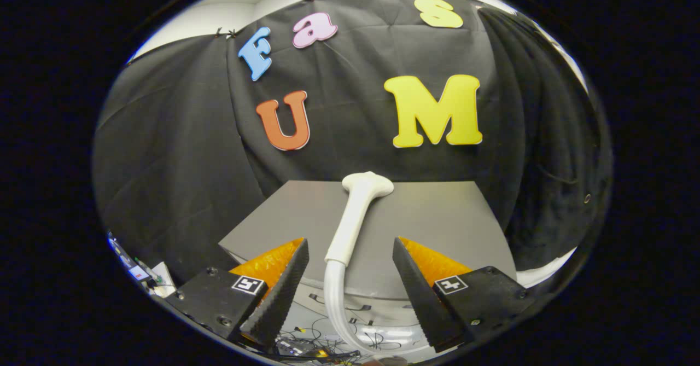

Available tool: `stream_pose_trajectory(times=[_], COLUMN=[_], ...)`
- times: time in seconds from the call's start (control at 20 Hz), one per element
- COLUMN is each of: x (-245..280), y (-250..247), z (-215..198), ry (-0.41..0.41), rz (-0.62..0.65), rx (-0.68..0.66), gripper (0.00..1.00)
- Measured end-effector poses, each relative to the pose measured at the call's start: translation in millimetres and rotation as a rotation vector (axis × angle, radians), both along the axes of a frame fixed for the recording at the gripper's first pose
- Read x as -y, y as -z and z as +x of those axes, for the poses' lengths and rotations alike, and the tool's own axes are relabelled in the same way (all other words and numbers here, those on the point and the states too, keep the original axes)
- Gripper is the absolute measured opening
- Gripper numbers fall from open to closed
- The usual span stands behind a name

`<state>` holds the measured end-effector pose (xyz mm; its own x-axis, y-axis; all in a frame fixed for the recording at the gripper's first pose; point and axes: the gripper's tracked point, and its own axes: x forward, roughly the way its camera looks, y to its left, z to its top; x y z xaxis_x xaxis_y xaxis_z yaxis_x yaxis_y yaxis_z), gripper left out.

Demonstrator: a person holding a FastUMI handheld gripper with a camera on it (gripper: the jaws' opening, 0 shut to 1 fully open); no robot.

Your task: Iron the clothes twice with a garment steamer, once on the left side and once on the right side.

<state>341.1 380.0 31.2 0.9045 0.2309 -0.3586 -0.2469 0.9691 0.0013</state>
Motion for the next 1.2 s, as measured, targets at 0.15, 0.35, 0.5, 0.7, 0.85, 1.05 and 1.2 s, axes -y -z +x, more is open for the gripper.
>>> stream_pose_trajectory(times=[0.15, 0.35, 0.5, 0.7, 0.85, 1.05, 1.2], x=[-11, -20, -25, -29, -32, -29, -32], y=[7, 20, 32, 53, 50, 49, 48], z=[34, 73, 96, 110, 117, 126, 124], ry=[0.016, 0.056, 0.088, 0.090, 0.116, 0.160, 0.131], rz=[-0.018, -0.035, -0.058, -0.060, -0.078, -0.070, -0.010], rx=[-0.029, -0.084, -0.139, -0.237, -0.222, -0.213, -0.210], gripper=[0.96, 0.94, 0.90, 0.77, 0.68, 0.60, 0.48])
